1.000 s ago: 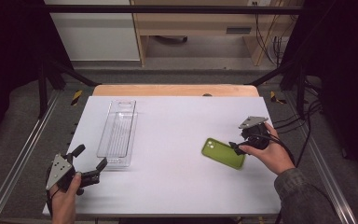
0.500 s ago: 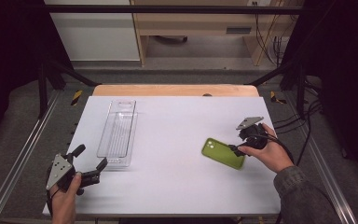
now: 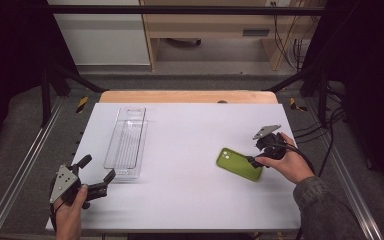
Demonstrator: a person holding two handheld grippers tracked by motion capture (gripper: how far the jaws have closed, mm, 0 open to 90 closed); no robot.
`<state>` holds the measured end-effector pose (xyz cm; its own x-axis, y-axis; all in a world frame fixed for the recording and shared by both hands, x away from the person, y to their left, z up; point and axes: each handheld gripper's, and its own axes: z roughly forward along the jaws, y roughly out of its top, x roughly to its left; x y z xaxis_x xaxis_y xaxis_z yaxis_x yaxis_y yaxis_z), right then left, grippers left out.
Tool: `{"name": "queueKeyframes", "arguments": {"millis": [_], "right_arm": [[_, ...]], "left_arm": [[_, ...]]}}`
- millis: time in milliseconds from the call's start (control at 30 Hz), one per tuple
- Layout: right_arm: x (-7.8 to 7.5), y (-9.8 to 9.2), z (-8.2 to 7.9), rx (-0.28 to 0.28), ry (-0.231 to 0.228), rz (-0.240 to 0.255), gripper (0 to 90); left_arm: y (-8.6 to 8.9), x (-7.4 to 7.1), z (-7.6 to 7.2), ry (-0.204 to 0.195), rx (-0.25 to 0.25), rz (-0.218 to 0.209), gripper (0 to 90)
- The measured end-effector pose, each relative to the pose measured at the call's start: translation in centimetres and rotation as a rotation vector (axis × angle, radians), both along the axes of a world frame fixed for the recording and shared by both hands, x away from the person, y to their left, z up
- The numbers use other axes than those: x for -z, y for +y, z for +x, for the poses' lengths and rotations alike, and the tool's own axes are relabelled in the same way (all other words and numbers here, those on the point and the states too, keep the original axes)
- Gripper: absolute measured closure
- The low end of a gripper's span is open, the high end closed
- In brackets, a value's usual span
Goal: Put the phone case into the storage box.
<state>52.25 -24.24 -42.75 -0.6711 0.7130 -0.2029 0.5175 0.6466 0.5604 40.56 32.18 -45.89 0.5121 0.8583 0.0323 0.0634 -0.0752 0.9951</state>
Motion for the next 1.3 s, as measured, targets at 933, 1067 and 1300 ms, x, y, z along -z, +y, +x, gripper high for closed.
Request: {"name": "queueKeyframes", "arguments": {"millis": [933, 1067, 1300], "right_arm": [[2.2, -1.6, 1.3, -0.107, 0.157, -0.028, 69.0], [2.4, -1.6, 1.3, -0.131, 0.170, -0.040, 72.5], [2.5, -1.7, 1.2, -0.145, 0.183, -0.043, 78.9]], "left_arm": [[-0.5, 0.1, 0.1, 0.005, 0.013, 0.026, 1.7], [-0.4, 0.1, 0.1, 0.006, 0.011, 0.024, 1.7], [-0.3, 0.0, 0.1, 0.005, 0.009, 0.027, 1.7]]}}
